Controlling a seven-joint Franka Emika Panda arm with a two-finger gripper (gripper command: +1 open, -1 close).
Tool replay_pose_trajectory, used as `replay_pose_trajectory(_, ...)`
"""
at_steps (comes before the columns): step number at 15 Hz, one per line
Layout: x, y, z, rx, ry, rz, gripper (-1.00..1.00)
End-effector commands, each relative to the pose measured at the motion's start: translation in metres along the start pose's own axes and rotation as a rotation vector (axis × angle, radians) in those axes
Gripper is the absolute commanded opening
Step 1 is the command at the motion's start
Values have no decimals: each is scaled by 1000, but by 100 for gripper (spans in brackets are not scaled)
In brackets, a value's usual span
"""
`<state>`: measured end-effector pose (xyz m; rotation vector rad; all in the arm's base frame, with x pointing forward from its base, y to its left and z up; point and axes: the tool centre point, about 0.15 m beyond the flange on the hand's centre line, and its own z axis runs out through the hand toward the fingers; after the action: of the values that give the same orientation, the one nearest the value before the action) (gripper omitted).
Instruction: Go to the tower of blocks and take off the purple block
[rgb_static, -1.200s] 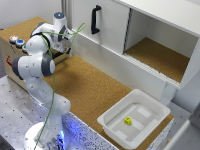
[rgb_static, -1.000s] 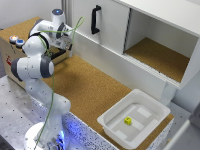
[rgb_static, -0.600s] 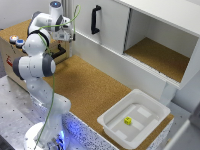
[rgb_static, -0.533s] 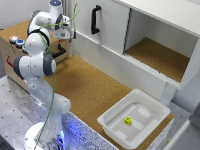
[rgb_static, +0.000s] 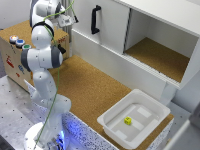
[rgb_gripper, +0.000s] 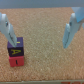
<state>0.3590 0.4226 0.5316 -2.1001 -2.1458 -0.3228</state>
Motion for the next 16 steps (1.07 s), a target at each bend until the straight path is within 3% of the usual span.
replay_pose_trajectory(1,52,8,1,98,-200,-215,100)
replay_pose_trajectory(6,60,-23,18,179,-238,-358,100)
replay_pose_trajectory(16,61,-20,61,249,-249,-330,100)
